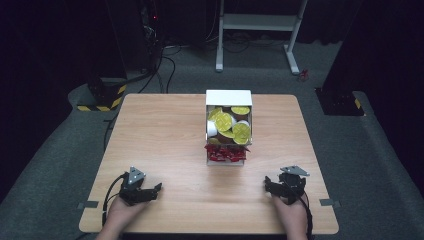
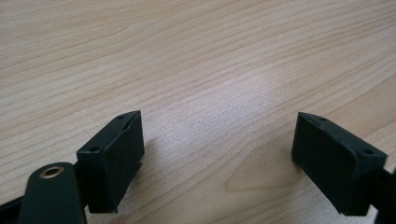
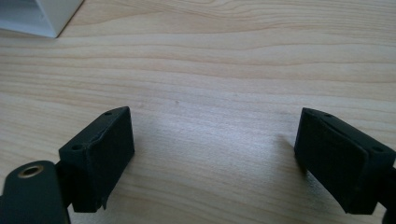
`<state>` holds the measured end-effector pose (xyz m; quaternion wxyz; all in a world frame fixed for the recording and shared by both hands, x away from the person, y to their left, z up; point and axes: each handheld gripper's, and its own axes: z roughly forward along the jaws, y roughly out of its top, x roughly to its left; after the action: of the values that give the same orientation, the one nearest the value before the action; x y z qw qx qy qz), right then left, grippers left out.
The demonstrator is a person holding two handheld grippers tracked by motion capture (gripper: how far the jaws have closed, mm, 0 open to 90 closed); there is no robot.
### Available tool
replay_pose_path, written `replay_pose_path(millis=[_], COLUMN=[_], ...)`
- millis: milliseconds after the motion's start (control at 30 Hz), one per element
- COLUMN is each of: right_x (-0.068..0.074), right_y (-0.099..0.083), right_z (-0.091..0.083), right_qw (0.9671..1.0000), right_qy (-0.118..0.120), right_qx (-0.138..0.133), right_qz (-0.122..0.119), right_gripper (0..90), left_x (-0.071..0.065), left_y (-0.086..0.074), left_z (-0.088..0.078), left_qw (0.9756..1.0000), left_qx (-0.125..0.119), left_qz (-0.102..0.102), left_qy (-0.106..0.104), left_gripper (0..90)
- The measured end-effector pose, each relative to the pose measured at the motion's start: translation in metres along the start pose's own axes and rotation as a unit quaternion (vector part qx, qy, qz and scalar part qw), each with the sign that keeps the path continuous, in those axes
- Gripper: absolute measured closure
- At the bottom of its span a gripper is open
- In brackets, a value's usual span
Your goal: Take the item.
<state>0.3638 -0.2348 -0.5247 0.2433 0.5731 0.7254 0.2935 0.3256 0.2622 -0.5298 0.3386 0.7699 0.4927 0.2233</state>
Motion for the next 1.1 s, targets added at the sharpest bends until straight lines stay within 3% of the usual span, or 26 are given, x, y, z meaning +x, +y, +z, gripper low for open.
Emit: replay_pose_path(millis=[1100], right_x=[-0.0013], right_y=[0.0012], right_z=[0.0015], right_qw=[0.9998], right_qy=[0.014], right_qx=[0.002], right_qz=[-0.011], right_gripper=[9.4], left_x=[-0.001], left_y=[0.0005], left_z=[0.0006], left_qw=[1.0], left_qx=[0.0], left_qz=[-0.001], left_qy=[0.0], left_gripper=[16.4])
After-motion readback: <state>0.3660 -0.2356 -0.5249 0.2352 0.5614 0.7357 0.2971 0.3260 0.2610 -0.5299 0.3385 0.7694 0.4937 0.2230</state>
